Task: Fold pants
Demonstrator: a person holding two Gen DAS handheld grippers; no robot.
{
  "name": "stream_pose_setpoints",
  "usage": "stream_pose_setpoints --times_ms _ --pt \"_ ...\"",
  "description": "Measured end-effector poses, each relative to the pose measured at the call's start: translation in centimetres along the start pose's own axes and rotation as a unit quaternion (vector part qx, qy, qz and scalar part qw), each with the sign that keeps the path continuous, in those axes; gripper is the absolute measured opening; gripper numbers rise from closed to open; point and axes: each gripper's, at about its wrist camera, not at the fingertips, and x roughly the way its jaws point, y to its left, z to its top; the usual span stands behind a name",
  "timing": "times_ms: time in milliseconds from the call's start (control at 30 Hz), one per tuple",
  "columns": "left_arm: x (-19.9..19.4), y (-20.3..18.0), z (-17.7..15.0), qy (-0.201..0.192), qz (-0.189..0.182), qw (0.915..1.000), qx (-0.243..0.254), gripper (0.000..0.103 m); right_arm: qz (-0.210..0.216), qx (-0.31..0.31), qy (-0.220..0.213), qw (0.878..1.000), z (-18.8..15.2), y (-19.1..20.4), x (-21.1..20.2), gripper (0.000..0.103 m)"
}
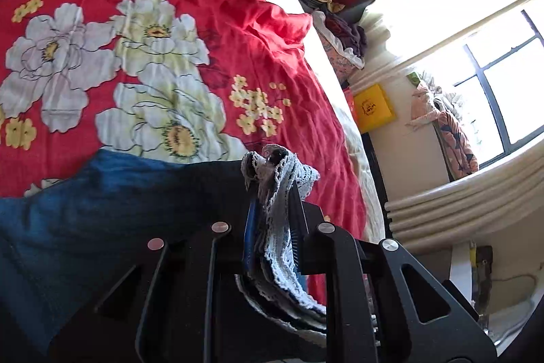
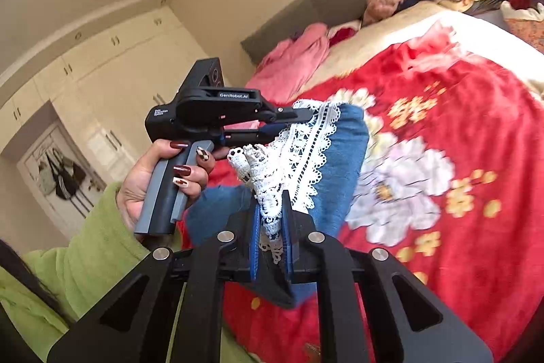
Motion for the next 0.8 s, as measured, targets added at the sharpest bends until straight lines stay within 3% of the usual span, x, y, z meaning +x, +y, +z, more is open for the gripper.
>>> stream_pose_setpoints --times_ms 133,367,633,800 --pt "1.6 -1.6 0.0 0.007 -0.004 1.0 -0.003 0.01 -0.002 -0.006 -0.017 1.0 -0.4 -1.2 -2.2 0.01" --pt "2.1 -0.6 -0.6 0.009 -0.008 0.9998 -0.014 0.01 0.002 -0.062 0.015 0.998 -1.8 1.2 -0.8 0.01" --pt "-3.6 2.6 -0.5 -0.035 -0.022 0.999 -0.016 0.01 0.029 -0.157 0.096 0.983 -2.6 7.7 6.5 0.01" --pt "-5.2 8.2 -1.5 -0.05 0.011 0.9976 -0.046 0.01 0.015 -0.2 0.174 0.964 -4.8 10.5 13.1 0.01"
